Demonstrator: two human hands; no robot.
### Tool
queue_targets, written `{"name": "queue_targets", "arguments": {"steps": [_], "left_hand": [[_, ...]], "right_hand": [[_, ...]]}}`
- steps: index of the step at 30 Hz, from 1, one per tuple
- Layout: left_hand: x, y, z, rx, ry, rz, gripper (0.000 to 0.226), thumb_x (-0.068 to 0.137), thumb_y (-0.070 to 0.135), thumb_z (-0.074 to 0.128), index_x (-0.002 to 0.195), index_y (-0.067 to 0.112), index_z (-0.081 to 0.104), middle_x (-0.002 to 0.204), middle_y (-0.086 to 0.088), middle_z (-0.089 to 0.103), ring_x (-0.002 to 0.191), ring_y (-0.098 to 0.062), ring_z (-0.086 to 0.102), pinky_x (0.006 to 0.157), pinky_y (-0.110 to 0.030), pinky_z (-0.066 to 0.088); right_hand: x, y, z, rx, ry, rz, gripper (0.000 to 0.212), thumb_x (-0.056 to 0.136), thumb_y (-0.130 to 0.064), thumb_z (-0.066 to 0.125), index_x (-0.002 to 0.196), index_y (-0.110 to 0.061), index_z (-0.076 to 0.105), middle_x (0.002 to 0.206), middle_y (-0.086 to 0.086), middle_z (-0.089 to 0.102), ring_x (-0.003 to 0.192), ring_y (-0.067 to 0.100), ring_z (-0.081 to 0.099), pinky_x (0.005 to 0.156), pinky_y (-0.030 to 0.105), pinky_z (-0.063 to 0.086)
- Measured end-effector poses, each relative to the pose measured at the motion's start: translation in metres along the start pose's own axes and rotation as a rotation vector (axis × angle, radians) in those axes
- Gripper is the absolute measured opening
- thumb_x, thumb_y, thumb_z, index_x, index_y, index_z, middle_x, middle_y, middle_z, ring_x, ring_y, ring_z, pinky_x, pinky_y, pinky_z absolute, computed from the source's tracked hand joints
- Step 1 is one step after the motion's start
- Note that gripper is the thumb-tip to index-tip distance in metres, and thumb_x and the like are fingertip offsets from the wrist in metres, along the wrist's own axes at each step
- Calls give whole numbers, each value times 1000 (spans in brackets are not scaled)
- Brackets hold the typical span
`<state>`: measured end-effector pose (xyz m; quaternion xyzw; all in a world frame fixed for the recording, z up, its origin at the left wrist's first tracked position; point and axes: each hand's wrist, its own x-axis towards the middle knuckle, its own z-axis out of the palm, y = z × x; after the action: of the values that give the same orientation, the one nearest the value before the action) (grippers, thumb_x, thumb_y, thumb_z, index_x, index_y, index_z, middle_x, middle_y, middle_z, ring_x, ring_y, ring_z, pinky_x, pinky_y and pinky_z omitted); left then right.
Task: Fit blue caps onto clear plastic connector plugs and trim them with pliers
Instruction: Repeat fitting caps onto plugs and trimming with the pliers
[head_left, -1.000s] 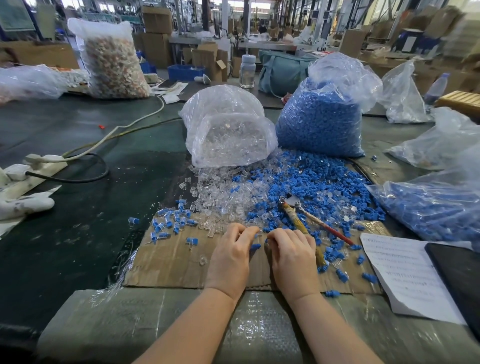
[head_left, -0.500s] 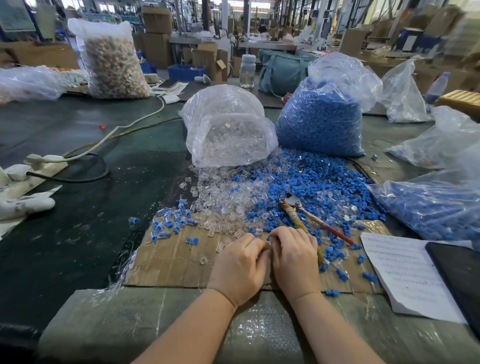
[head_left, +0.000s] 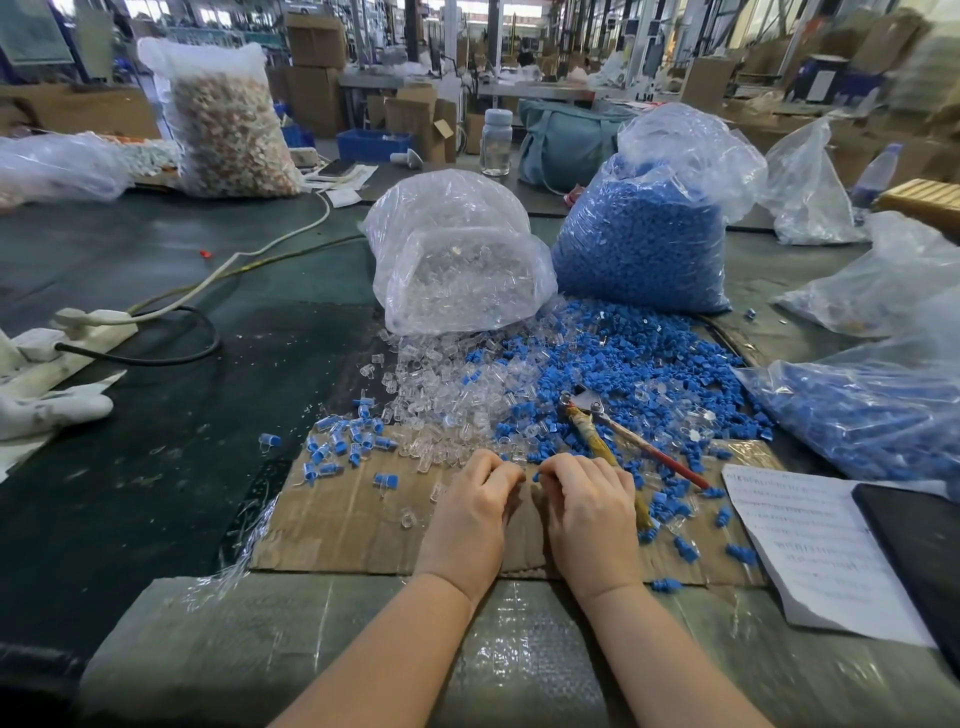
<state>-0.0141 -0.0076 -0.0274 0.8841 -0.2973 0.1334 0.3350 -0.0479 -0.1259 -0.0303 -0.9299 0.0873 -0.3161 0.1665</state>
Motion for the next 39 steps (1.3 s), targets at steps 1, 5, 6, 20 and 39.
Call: {"name": "queue_targets", "arguments": {"steps": [1,5,6,20,39], "left_hand": [[0,1,-1,-13,9,-15,17,88,2,58,103,5,64,99,-6,54,79,-18,54,72,-28,46],[0,2,-3,-41,52,-18,13,85,-3,59,94,5,65,95,-5,57,72,-17,55,65,-28,47],[0,2,-3,-35,59,-7,13,83,-4,61,92,5,65,92,-5,59,71,-18,56,63,-28,47],[6,6,-7,-2,120,2,22,85,-2,59,103,8,67,91,-2,65,83,-17,57,76,-29,49],[7,11,10,-336,217,-471,15,90,12,58,100,20,66,87,10,65,82,-5,60,73,-11,44]], "right_hand": [[0,0,0,13,13,-11,14,76,-4,71,71,-13,62,64,0,61,62,24,57,69,29,26],[1,-2,-2,67,42,-37,31,89,-31,43,73,-14,63,66,-3,63,62,20,58,70,30,31],[1,-2,-3,74,42,-40,33,89,-33,41,73,-14,63,66,-3,63,63,20,58,71,30,34],[1,-3,-1,26,72,-2,16,81,-12,71,72,-14,58,65,-3,60,61,22,56,71,32,28],[1,-2,-3,109,48,50,10,85,-14,61,75,-13,61,68,-3,62,65,20,56,74,30,27]]}}
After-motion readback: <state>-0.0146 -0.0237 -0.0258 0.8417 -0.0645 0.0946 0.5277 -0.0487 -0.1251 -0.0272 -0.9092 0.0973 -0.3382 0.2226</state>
